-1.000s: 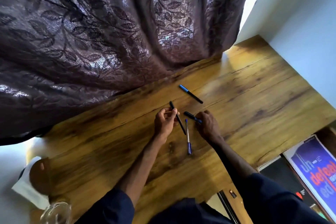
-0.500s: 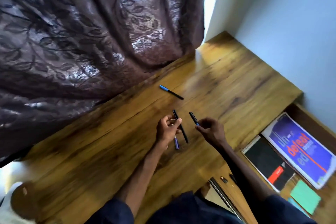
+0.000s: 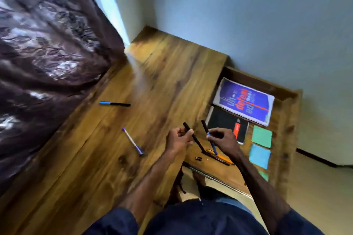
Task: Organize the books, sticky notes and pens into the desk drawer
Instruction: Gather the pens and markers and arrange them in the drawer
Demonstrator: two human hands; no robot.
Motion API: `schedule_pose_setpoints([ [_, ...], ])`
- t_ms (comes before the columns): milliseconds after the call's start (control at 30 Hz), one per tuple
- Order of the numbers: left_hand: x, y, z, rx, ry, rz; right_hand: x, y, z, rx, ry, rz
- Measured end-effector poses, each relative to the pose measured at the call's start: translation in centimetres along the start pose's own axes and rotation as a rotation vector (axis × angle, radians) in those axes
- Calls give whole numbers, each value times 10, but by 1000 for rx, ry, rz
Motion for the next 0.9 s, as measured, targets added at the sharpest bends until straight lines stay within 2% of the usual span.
schedule_pose_setpoints([
  [167, 52, 4, 8, 5, 39, 150, -46, -46, -3, 84, -45, 27],
  [333, 91, 0, 18, -1, 64, 249, -64, -55, 6, 95, 52, 52],
  [600, 121, 12, 39, -240, 91, 81, -67, -66, 23, 123, 257, 92],
  [900, 126, 23, 39, -195, 156, 98, -68, -88, 30, 155, 259, 96],
])
Point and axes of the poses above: each hand's wrist, its own z-axis towards the middle knuckle, its own x-axis out of the palm, y = z × x, the point moved 4 cm from there along z, towards the middle knuckle, and after that the axes turned 1 degree about -z, right-handed, at the moved point
